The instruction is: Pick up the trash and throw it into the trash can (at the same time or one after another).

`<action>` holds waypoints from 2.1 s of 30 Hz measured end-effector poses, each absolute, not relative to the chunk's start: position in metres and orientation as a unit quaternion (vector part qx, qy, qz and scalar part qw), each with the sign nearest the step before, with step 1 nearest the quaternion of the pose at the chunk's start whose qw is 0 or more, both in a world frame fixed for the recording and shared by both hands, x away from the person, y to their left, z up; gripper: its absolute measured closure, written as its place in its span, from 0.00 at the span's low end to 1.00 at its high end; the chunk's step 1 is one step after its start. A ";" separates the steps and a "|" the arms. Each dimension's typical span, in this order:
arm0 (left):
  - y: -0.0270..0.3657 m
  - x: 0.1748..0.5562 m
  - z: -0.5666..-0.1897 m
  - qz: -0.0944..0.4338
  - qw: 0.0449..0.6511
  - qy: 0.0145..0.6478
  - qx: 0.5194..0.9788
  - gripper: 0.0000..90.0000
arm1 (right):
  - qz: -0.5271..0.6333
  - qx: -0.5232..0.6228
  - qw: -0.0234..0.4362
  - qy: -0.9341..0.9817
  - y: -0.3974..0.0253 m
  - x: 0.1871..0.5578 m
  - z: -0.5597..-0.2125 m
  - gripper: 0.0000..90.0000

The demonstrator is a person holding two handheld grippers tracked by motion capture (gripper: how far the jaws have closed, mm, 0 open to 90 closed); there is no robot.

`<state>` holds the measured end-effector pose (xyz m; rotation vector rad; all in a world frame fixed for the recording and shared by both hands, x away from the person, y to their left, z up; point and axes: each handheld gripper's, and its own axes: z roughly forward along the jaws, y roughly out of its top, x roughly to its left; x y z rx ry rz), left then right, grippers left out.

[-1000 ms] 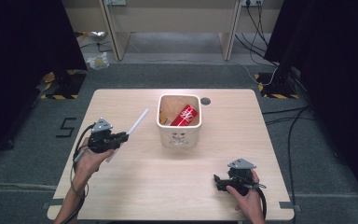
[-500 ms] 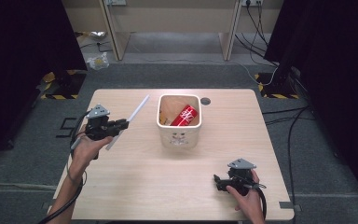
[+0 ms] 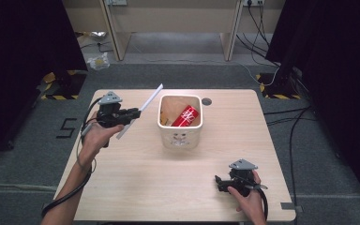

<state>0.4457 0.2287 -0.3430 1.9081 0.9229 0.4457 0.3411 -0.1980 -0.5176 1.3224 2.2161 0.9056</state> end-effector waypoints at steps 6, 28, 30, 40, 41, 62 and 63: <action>0.211 0.454 -0.333 0.182 0.469 0.364 0.784 0.88 | 0.325 0.473 0.202 0.794 -0.198 0.341 -0.518 0.06; 0.155 0.492 -0.324 0.149 0.474 0.352 0.793 0.88 | 0.324 0.473 0.202 0.794 -0.198 0.341 -0.518 0.06; 0.150 0.495 -0.323 0.147 0.473 0.350 0.795 0.88 | 0.324 0.473 0.202 0.794 -0.198 0.341 -0.518 0.06; 0.125 0.509 -0.322 0.146 0.466 0.348 0.800 0.88 | 0.324 0.472 0.201 0.795 -0.198 0.341 -0.517 0.06; 0.122 0.511 -0.322 0.147 0.464 0.348 0.801 0.88 | 0.324 0.472 0.201 0.795 -0.198 0.341 -0.517 0.06; 0.089 0.537 -0.344 0.146 0.436 0.360 0.812 0.88 | 0.325 0.473 0.200 0.794 -0.198 0.341 -0.517 0.06; 0.088 0.538 -0.347 0.145 0.434 0.360 0.813 0.88 | 0.324 0.472 0.200 0.795 -0.198 0.341 -0.517 0.06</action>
